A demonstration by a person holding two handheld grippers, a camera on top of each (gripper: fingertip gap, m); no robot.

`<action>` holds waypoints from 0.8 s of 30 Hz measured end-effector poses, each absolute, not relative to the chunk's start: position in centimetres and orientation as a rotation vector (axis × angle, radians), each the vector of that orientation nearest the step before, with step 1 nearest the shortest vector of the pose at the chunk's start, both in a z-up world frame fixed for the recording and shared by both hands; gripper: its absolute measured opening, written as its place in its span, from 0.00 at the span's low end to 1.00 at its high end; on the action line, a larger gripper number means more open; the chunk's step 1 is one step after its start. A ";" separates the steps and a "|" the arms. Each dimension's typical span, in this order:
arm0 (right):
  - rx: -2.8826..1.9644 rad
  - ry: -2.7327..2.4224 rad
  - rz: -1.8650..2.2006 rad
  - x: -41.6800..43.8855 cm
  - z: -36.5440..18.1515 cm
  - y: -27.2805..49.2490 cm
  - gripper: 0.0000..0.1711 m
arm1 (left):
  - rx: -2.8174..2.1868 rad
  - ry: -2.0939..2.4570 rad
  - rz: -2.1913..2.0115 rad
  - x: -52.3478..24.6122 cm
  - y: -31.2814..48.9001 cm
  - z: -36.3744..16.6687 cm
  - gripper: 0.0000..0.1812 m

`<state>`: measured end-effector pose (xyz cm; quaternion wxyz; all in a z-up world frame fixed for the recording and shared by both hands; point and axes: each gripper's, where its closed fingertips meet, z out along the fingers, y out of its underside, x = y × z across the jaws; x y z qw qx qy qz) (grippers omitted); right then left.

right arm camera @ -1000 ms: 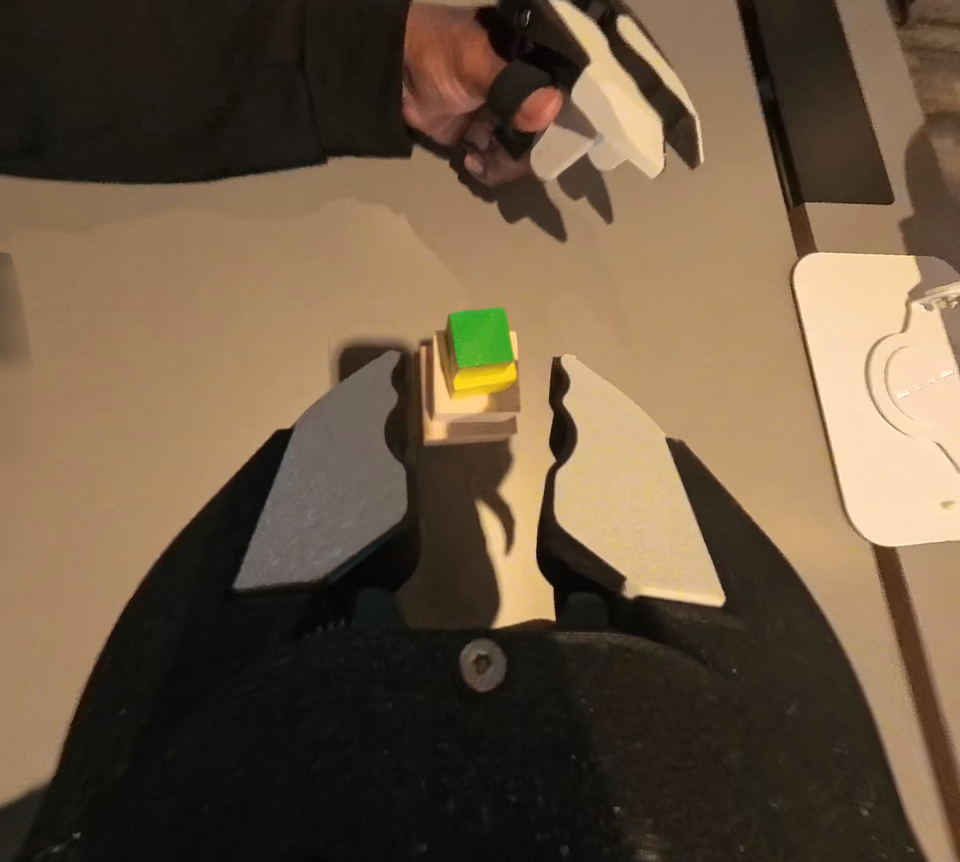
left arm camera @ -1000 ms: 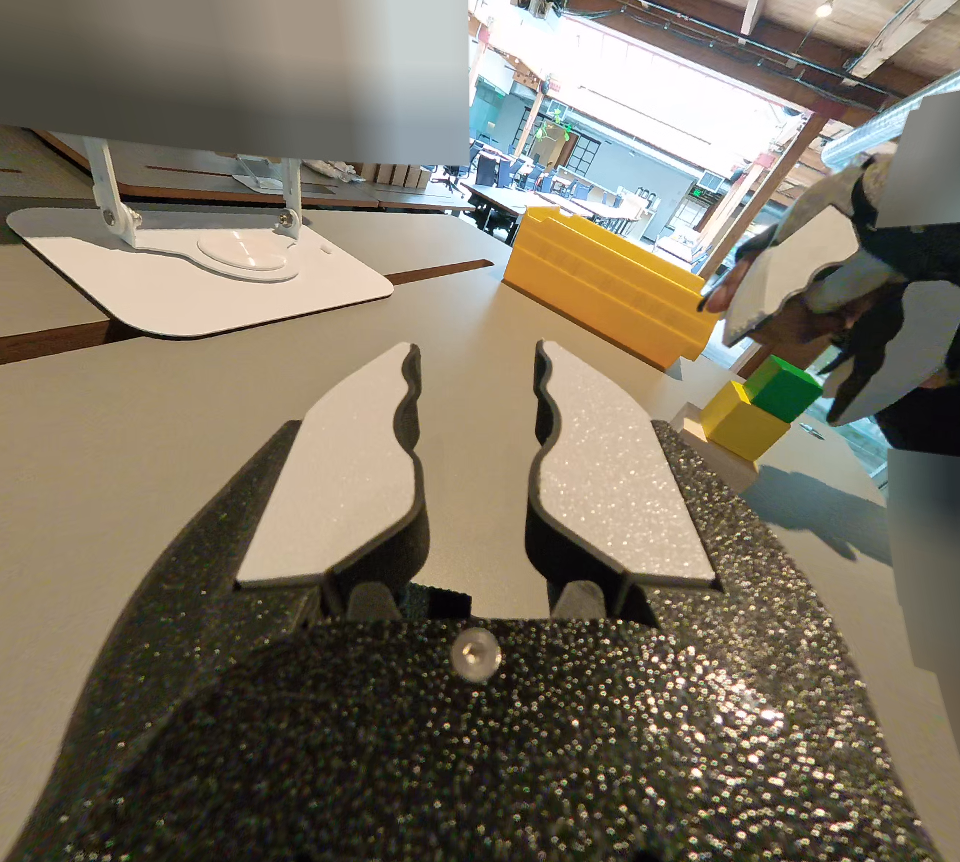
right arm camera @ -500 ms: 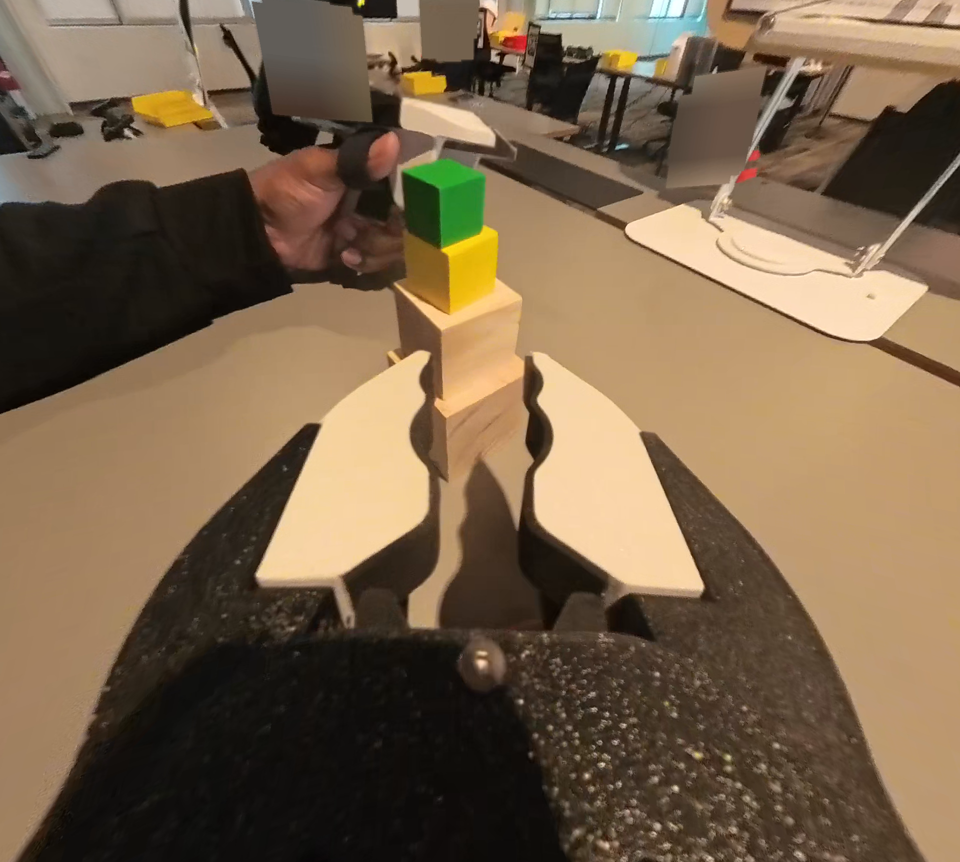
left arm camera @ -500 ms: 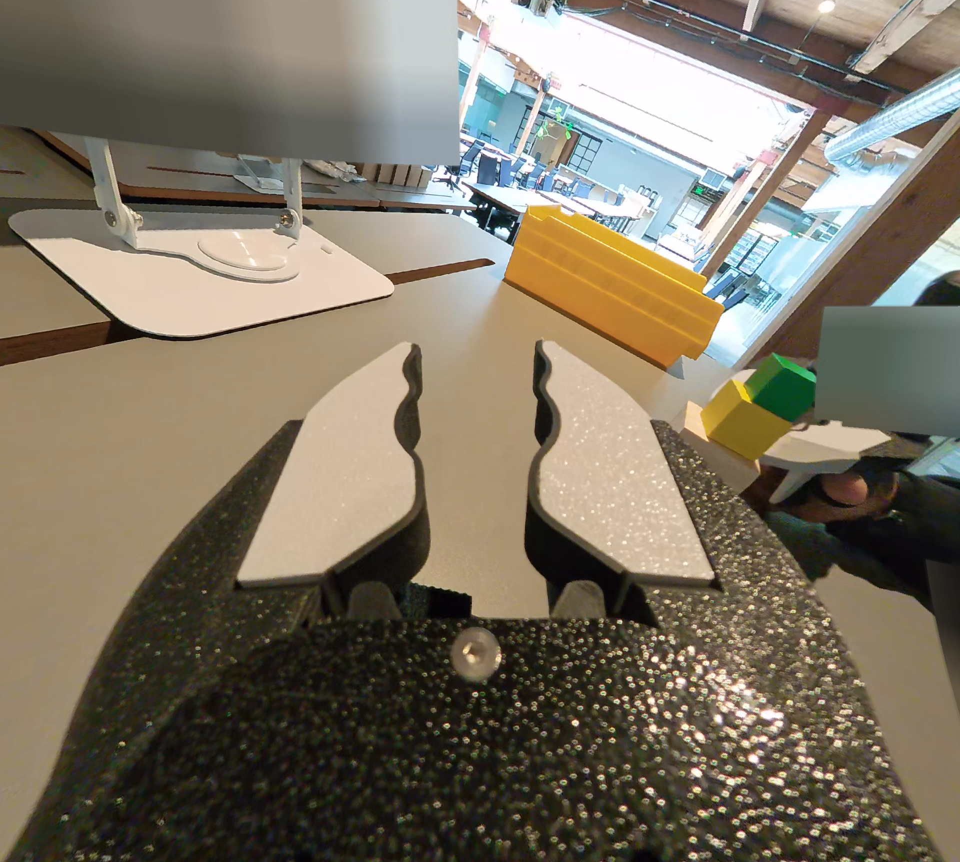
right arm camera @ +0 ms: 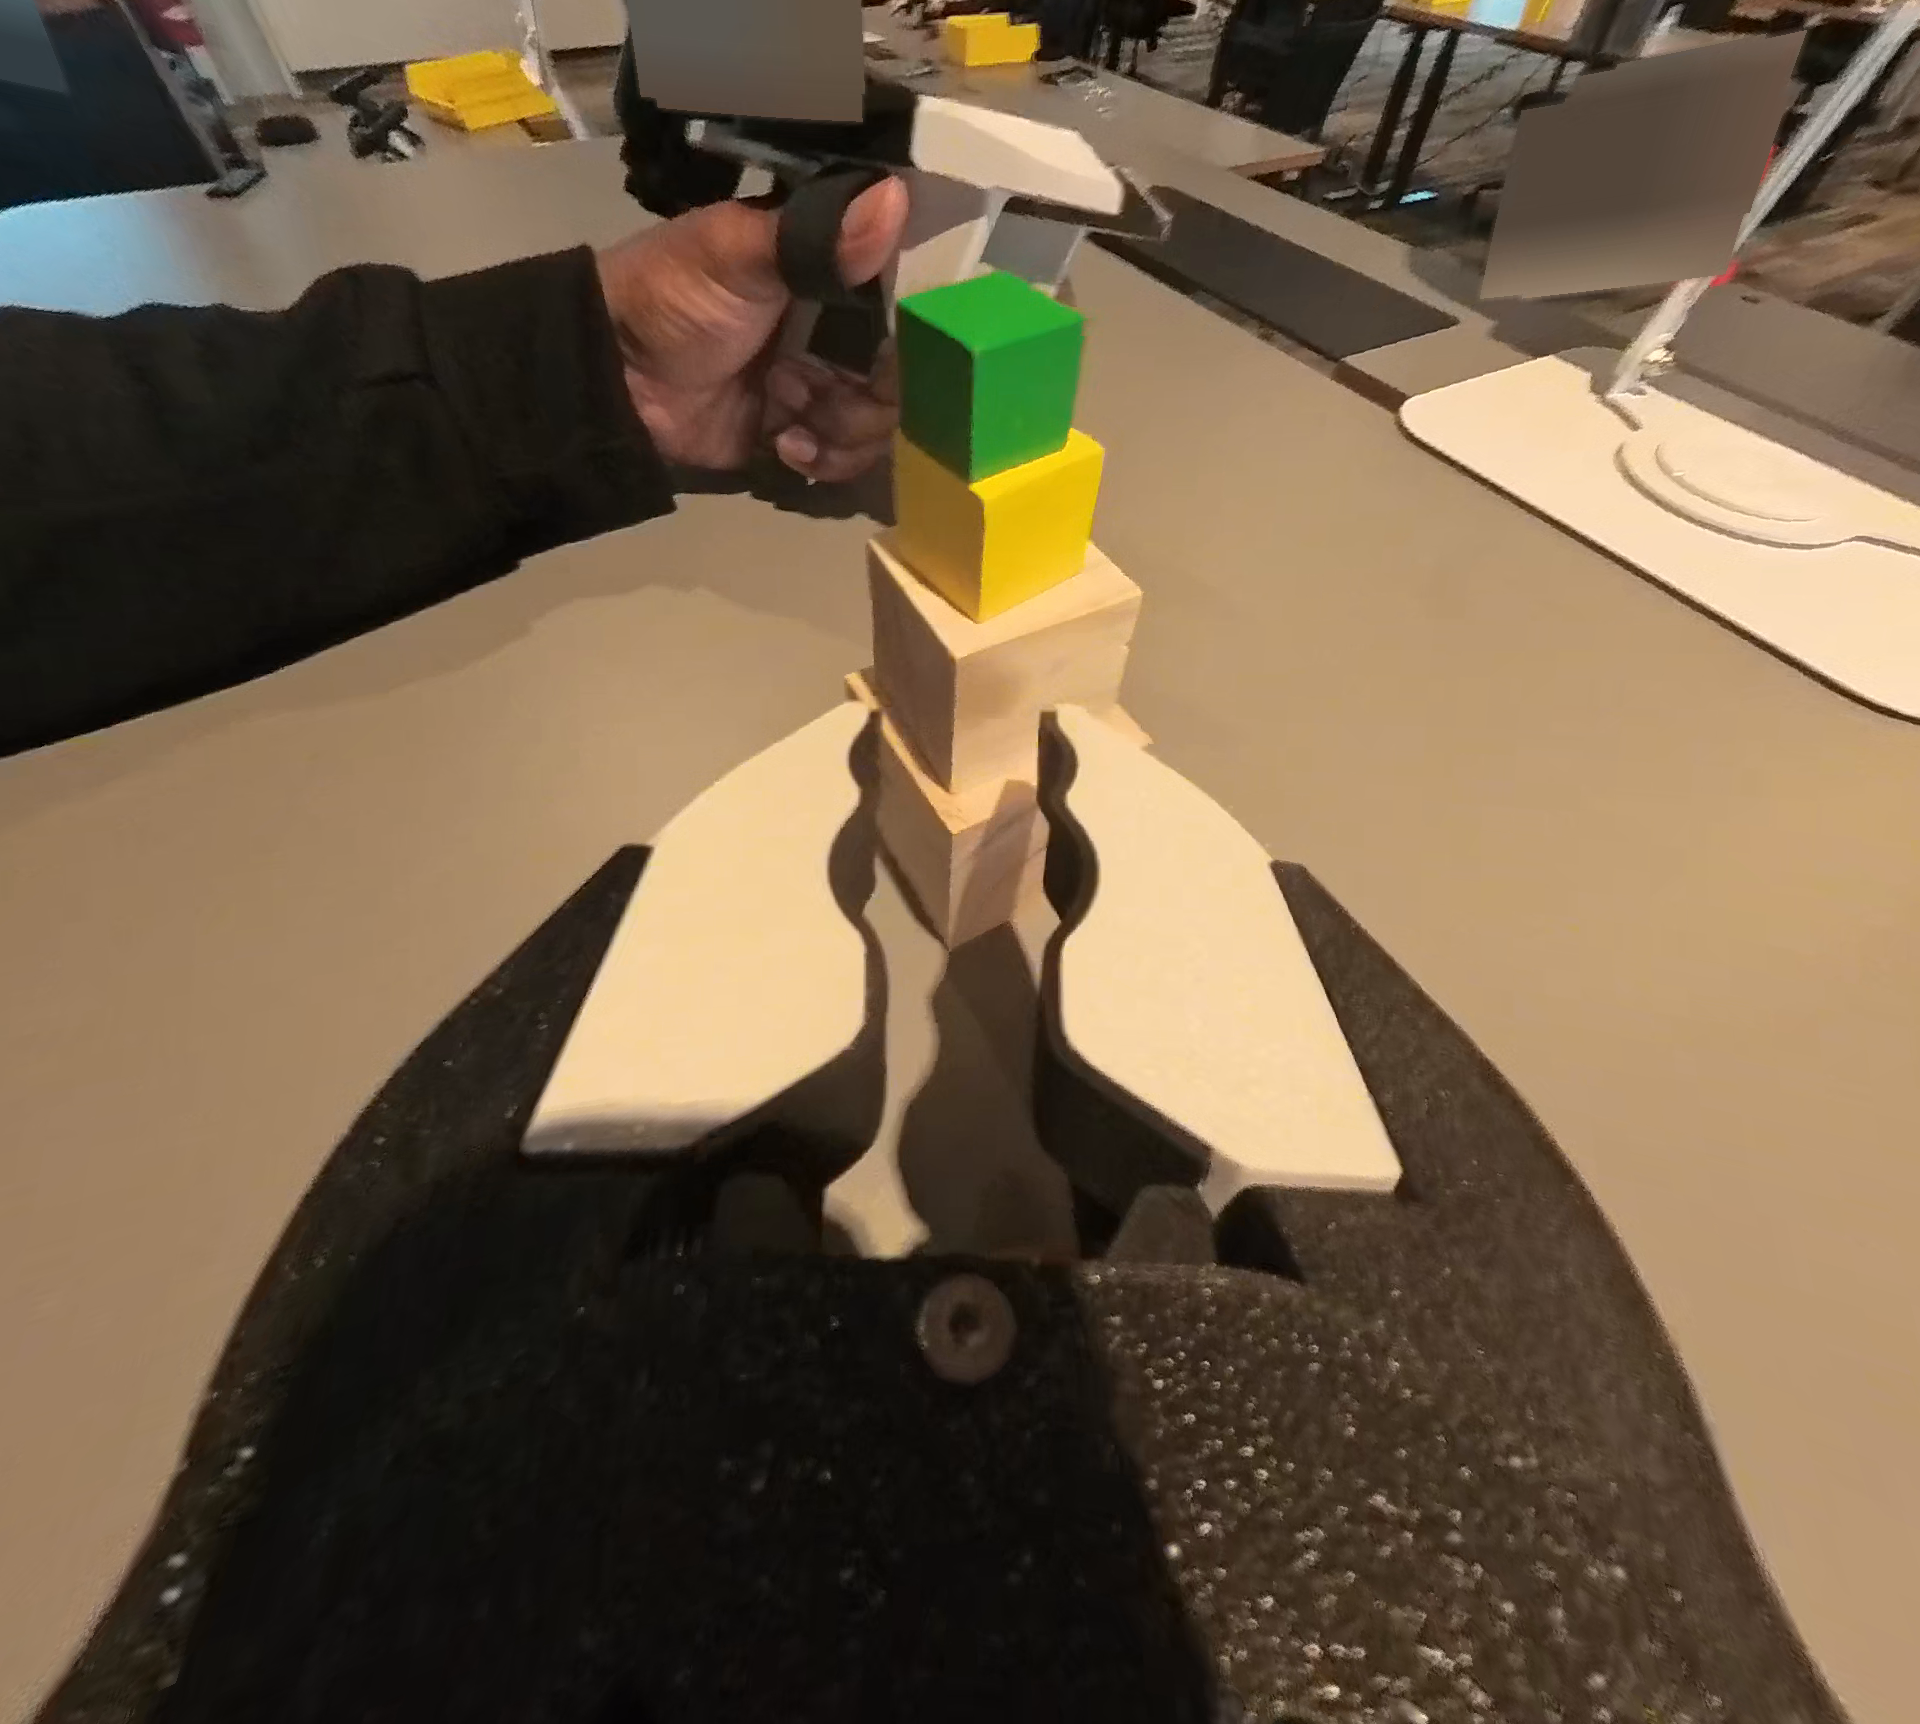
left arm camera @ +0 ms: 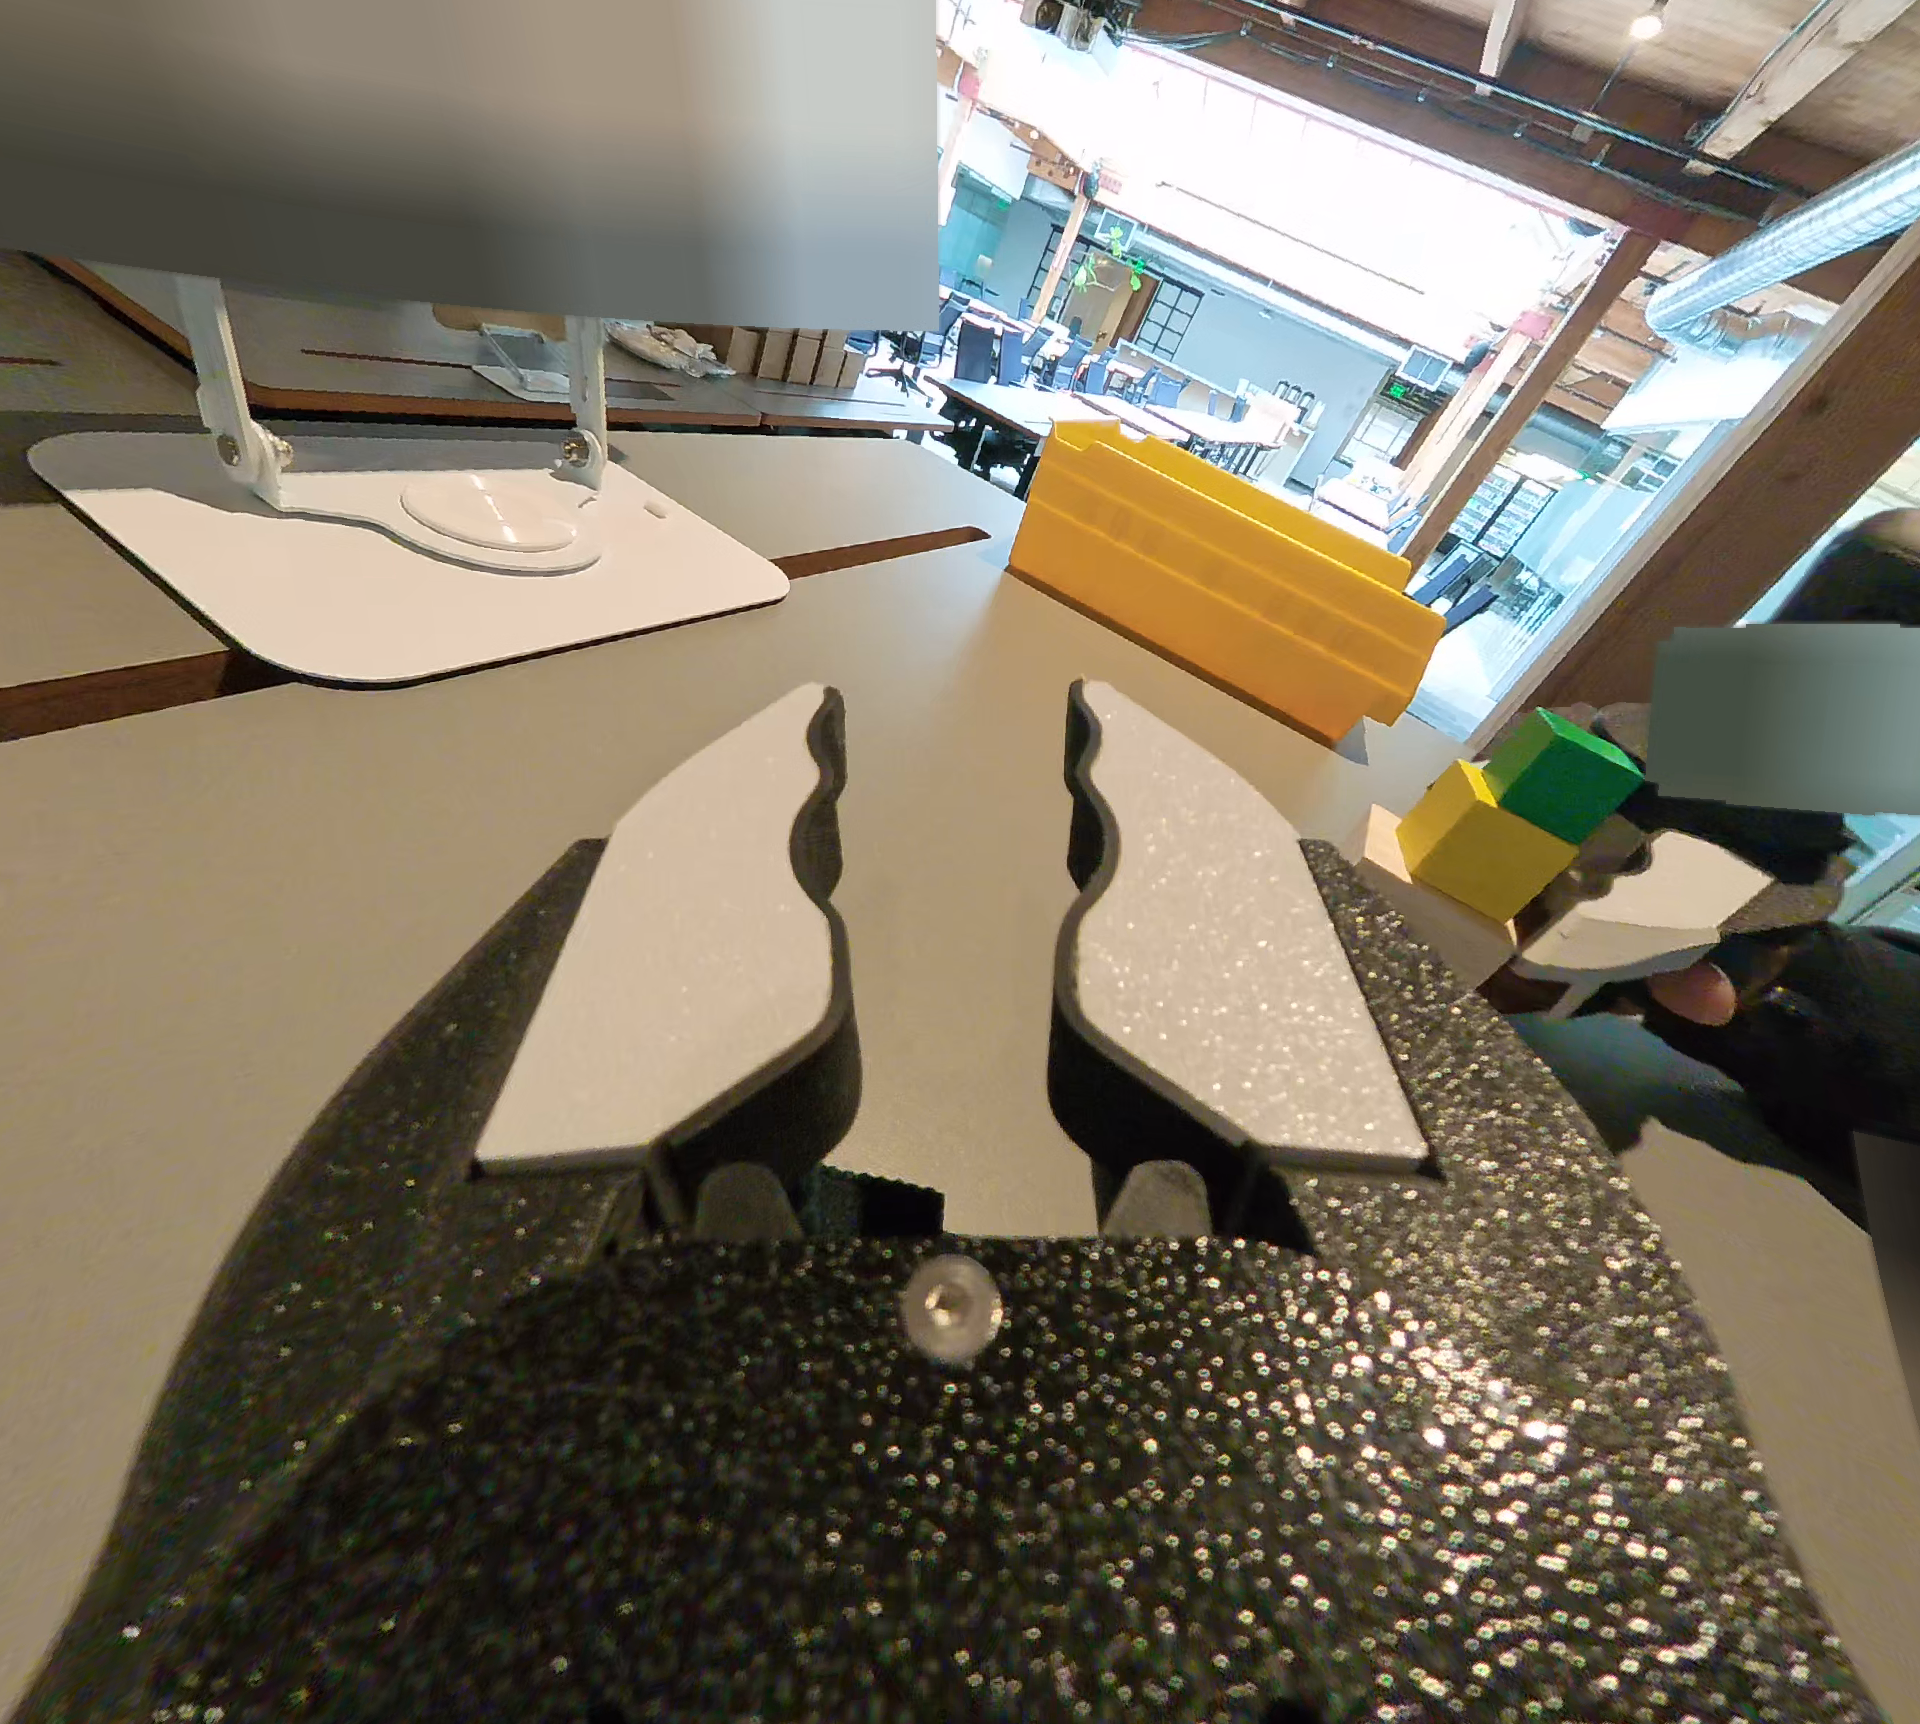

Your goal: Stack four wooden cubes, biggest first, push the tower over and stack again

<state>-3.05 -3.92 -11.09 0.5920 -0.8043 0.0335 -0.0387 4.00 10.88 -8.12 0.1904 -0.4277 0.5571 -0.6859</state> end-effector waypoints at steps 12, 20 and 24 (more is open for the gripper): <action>-1.928 -0.032 -0.105 -2.9 -11.6 -5.0 0.12 | -1.210 1.544 -1.953 4.0 11.2 -8.0 0.22; -1.873 0.222 -0.235 0.8 -10.6 -5.3 0.00 | -1.229 1.554 -1.949 4.1 11.2 -8.2 0.22; -1.879 0.291 -0.274 0.8 -11.0 -3.6 0.00 | -1.190 1.534 -1.883 3.9 11.6 -7.9 0.21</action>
